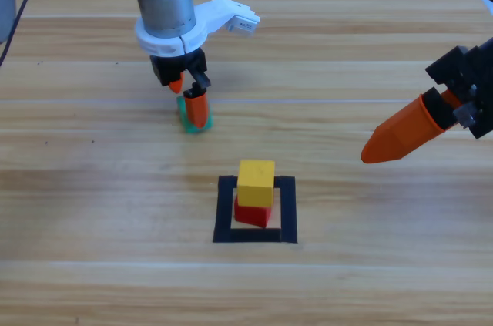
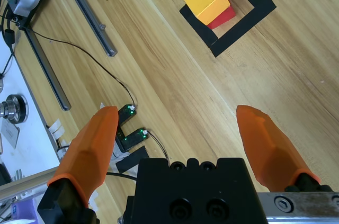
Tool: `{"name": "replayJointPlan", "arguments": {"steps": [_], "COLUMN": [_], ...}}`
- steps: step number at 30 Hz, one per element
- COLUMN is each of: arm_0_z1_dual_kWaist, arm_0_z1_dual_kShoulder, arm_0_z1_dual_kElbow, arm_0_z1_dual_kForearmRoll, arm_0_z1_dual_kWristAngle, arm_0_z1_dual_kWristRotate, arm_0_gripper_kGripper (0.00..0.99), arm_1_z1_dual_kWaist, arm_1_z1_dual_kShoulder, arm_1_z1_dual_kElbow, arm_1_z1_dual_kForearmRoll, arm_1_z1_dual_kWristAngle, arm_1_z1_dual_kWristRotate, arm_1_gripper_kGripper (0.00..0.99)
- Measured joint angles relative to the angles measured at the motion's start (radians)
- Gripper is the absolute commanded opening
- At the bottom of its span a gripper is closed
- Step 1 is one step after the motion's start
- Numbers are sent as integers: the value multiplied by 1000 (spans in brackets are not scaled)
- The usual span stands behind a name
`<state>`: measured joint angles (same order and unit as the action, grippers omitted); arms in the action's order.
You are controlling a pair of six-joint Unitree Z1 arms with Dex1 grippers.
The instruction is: Stack the blocks in the rectangular block: red at the bottom, yellow in the middle, green on top
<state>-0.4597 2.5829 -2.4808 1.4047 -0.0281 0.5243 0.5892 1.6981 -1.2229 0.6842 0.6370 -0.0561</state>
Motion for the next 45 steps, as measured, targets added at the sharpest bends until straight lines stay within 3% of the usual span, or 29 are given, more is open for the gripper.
{"name": "replayJointPlan", "arguments": {"steps": [15, 20, 24, 27, 28, 31, 33, 39, 45], "arm_0_z1_dual_kWaist": [-21, -24, -24, -24, -24, -24, -24, -24, -20], "arm_0_z1_dual_kShoulder": [16, 21, 21, 21, 21, 21, 21, 18, -83], "arm_0_z1_dual_kElbow": [0, 0, 0, 0, 0, 0, 0, -1, 62], "arm_0_z1_dual_kForearmRoll": [0, 0, 0, 0, 0, 0, 0, 0, 0], "arm_0_z1_dual_kWristAngle": [0, 0, -1, -5, -6, -9, -12, -58, -88], "arm_0_z1_dual_kWristRotate": [-11, -17, -17, -17, -17, -17, -18, -112, -342], "arm_0_gripper_kGripper": [904, 749, 499, 222, 167, 123, 0, 0, 0], "arm_1_z1_dual_kWaist": [0, 0, 0, 0, 0, 0, 0, 0, 0], "arm_1_z1_dual_kShoulder": [0, -3, -5, -5, -5, -5, -5, -5, -6], "arm_1_z1_dual_kElbow": [3, 5, 7, 10, 11, 12, 12, 12, 16], "arm_1_z1_dual_kForearmRoll": [-1, -6, -9, -13, -13, -13, -13, -13, -13], "arm_1_z1_dual_kWristAngle": [-8, -20, -23, -23, -23, -23, -23, -23, -23], "arm_1_z1_dual_kWristRotate": [0, 0, 0, 0, 0, 0, 0, 0, 0], "arm_1_gripper_kGripper": [990, 990, 990, 990, 990, 990, 990, 990, 990]}}
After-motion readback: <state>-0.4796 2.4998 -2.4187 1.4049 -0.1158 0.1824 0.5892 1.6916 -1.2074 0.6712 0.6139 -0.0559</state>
